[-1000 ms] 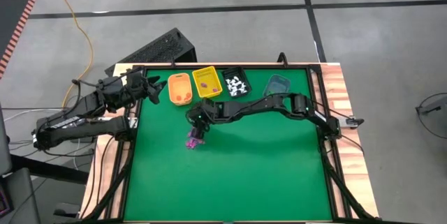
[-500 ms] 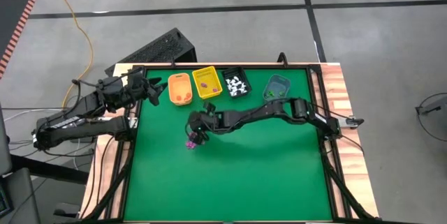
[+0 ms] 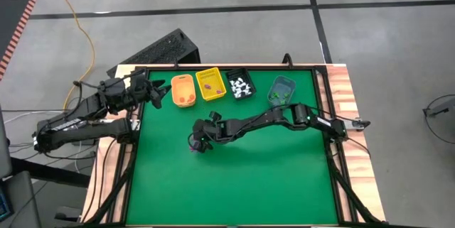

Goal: Sort Halloween decoration
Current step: Put the pink skeleton toy into the yellow bin

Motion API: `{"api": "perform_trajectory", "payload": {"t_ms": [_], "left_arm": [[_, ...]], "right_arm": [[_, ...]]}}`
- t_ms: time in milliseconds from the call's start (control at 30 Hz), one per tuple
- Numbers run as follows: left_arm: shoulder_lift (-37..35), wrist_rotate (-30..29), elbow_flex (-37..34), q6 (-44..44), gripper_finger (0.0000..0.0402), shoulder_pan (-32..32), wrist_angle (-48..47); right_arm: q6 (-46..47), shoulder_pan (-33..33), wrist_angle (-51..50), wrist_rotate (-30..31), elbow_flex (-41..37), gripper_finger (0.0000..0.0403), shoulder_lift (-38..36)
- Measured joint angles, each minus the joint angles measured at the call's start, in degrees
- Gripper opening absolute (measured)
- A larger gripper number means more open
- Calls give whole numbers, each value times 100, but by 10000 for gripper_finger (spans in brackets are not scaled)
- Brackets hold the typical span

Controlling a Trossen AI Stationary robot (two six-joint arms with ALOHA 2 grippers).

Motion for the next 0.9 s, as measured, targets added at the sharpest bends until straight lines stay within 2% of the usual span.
{"api": "perform_trajectory", "payload": {"t_ms": [200, 367, 733, 900], "left_arm": [[0, 8, 0, 15, 232, -2, 1], [2, 59, 0, 133, 232, -2, 1], [0, 69, 0, 155, 232, -2, -11], [0, 208, 0, 289, 232, -2, -6]], "right_arm": [[305, -17, -483, 236, -6, 154, -20], [182, -95, -691, 486, -11, 154, -102], [-675, -173, -341, 128, -10, 154, -171], [-1376, -175, -1, -102, -16, 154, -563]]}}
